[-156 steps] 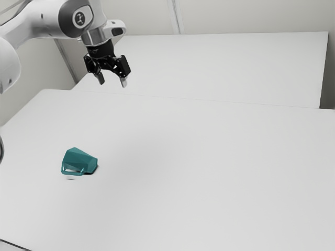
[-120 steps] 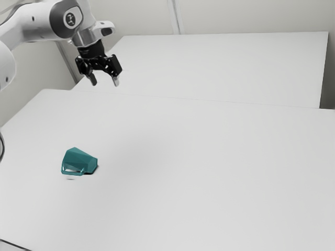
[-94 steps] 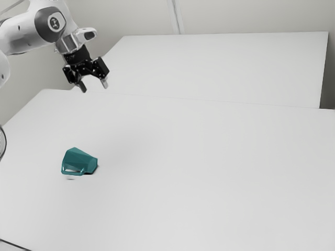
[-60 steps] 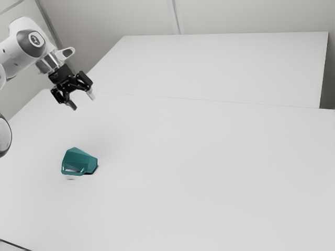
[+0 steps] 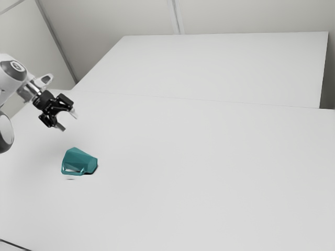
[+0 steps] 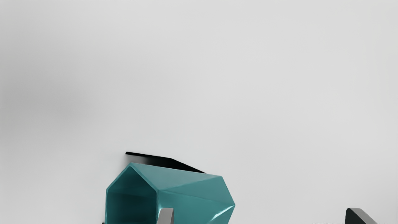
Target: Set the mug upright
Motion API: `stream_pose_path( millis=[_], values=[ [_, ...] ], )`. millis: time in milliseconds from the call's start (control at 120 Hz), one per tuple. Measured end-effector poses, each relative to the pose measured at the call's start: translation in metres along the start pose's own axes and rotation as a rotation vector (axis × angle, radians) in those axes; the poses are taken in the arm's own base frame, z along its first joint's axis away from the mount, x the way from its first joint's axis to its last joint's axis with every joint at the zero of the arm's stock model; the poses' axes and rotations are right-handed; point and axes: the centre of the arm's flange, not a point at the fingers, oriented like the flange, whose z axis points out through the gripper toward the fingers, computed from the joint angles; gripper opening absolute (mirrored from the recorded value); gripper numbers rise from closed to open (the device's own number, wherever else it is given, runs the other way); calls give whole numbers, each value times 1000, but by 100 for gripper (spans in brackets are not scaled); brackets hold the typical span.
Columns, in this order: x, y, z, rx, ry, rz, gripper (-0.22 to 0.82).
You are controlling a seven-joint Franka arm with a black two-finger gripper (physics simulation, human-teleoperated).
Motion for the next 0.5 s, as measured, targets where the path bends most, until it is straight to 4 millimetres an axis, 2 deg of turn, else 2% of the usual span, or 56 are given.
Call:
stream_pose_path(
  millis=[133, 217, 383, 500],
  values=[
    [-1, -29, 5, -27, -3, 9, 60],
    [2, -46, 17, -53, -14, 12, 60],
    [4, -67, 46, -137, -25, 27, 60],
    [5, -74, 62, -188, -22, 49, 60]
  ],
)
